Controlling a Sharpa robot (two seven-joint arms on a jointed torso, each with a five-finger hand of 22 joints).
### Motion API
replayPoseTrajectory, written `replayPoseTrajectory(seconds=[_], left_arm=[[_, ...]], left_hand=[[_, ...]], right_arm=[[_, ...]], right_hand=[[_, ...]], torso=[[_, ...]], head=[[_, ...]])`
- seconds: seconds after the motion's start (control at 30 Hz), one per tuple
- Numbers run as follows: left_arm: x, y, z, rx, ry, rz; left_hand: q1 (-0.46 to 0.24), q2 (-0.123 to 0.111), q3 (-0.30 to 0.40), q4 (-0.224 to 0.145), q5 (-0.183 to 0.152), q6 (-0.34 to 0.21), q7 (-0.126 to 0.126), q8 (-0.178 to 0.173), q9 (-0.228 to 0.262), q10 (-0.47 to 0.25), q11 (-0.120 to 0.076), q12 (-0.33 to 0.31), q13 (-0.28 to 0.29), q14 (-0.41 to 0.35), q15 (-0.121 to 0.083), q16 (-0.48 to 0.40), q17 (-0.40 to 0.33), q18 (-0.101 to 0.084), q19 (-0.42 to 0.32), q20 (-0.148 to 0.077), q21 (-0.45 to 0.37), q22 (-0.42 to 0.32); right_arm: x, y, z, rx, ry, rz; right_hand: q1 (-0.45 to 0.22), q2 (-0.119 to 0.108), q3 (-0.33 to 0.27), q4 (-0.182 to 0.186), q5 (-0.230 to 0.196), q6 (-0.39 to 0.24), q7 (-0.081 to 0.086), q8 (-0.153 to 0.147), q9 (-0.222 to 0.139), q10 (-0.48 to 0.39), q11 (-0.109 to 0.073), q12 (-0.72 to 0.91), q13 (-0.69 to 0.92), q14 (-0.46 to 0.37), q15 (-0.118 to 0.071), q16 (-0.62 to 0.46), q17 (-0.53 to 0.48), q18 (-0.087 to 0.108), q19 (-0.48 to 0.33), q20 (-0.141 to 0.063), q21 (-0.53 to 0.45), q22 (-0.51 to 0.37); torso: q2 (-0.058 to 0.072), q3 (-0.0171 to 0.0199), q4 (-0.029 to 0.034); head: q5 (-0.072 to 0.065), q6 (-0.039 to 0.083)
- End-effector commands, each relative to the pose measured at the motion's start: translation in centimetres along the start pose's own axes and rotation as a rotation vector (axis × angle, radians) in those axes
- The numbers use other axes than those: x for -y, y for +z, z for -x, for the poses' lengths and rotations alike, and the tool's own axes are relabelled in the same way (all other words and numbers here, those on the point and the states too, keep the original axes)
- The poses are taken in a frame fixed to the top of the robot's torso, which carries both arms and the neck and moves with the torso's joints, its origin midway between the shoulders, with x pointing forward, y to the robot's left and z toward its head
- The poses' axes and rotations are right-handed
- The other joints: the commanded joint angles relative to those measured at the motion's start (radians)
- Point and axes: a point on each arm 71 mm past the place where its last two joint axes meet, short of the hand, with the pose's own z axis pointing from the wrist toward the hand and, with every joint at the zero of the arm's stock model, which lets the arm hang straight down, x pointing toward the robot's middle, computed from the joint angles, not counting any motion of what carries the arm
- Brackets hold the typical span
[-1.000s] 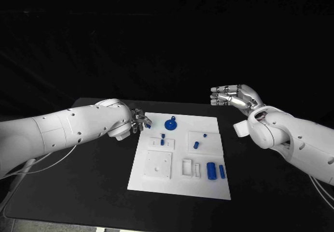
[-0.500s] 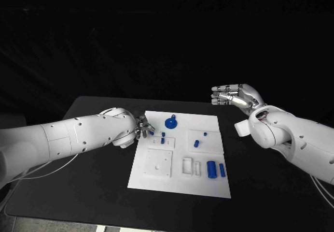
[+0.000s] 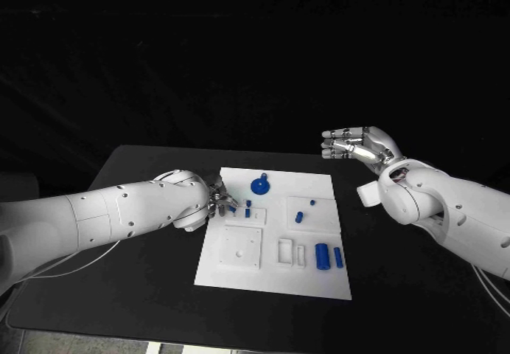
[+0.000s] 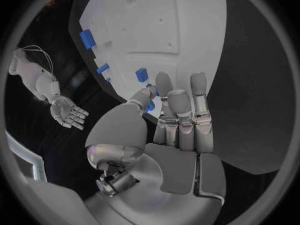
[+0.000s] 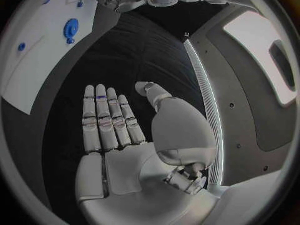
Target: Assemble the parts on the task board
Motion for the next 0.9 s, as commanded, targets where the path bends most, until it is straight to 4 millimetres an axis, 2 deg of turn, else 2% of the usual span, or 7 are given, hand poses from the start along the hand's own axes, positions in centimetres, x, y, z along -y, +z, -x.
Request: replayPoseTrajectory(seconds=[0.03, 0.9], left_arm=[[0.25, -0.07, -0.34, -0.023, 0.021, -0.002], [0.29, 0.03, -0.52, -0.042, 0.036, 0.004]], left_hand=[[0.008, 0.001, 0.083, -0.076, 0.006, 0.100, -0.083, 0.002, 0.000, 0.040, -0.005, 0.004, 0.000, 0.006, -0.003, -0.005, 0.001, -0.005, -0.008, 0.001, 0.003, 0.018], [0.006, 0.004, 0.083, -0.072, 0.005, 0.097, -0.082, 0.004, 0.003, 0.040, -0.004, -0.003, -0.001, 0.008, -0.003, -0.013, -0.003, -0.006, -0.009, 0.001, 0.003, 0.017]], right_arm=[[-0.04, -0.03, -0.13, -0.015, 0.006, 0.007], [0.06, -0.11, 0.02, -0.010, 0.011, 0.003]], right_hand=[[-0.001, 0.008, 0.001, 0.003, 0.003, -0.006, -0.002, -0.003, -0.002, -0.005, -0.001, -0.004, -0.001, -0.004, 0.001, -0.003, -0.002, 0.012, -0.007, 0.001, 0.000, -0.001], [-0.002, 0.007, 0.003, 0.002, 0.005, -0.007, -0.002, -0.003, -0.002, -0.006, -0.001, -0.004, -0.001, -0.005, 0.002, -0.003, -0.002, 0.012, -0.008, 0.001, 0.000, -0.001]], torso=[[0.000, 0.0002, -0.0004], [0.001, 0.0010, -0.0010]], head=[[0.000, 0.000], [0.001, -0.005]])
